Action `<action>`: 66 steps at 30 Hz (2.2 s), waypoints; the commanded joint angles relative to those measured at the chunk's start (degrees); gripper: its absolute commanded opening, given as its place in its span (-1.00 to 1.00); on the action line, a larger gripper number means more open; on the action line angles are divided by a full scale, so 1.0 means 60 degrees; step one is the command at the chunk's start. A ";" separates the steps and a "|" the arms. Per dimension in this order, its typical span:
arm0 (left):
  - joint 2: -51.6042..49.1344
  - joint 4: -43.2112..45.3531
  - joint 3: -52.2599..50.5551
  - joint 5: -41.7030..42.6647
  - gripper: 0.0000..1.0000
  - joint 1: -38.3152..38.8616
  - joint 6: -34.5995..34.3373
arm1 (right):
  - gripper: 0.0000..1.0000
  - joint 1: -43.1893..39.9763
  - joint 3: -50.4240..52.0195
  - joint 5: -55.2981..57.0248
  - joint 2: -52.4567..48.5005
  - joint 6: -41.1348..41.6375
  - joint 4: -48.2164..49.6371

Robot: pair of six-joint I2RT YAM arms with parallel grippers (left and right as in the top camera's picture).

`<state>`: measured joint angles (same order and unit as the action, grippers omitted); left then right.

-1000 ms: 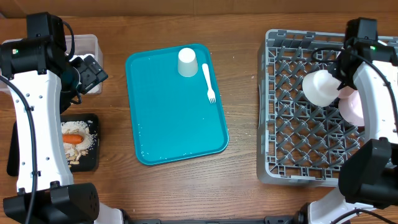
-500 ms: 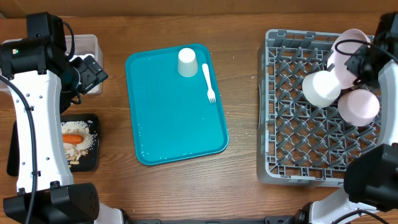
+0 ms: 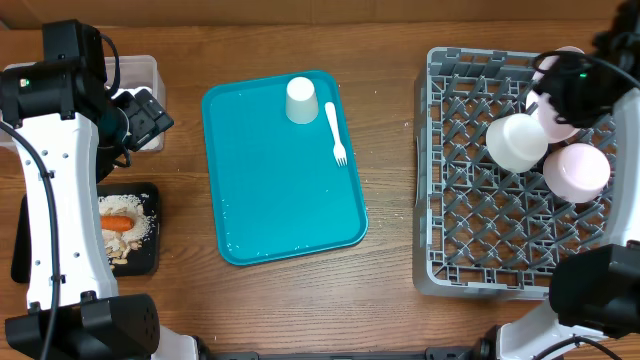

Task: Sort waste into correct bins and load items into the dishwasher rack
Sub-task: 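Move the right gripper left to the white fork on the teal tray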

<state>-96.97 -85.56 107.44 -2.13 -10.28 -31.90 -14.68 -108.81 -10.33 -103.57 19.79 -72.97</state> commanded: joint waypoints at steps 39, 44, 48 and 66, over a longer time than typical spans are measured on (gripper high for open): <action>0.0022 0.0018 0.0084 0.0044 1.00 -0.0047 -0.0182 | 0.73 0.7945 0.0208 0.1719 -0.4426 -0.0539 0.3763; 0.0022 0.0018 0.0084 0.0040 1.00 -0.0047 -0.0182 | 0.72 0.7945 0.0208 0.2033 -0.4838 -0.0412 0.4018; 0.0022 0.0018 0.0084 0.0040 1.00 -0.0047 -0.0182 | 0.70 0.7945 0.0208 0.2579 -0.4870 -0.0255 0.4116; 0.0022 0.0018 0.0084 0.0044 1.00 -0.0047 -0.0186 | 0.70 0.7945 0.0208 0.3224 -0.4870 -0.0251 0.4732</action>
<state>-96.97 -85.54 107.44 -2.13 -10.28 -31.90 33.30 -107.28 6.26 -132.73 18.00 -45.10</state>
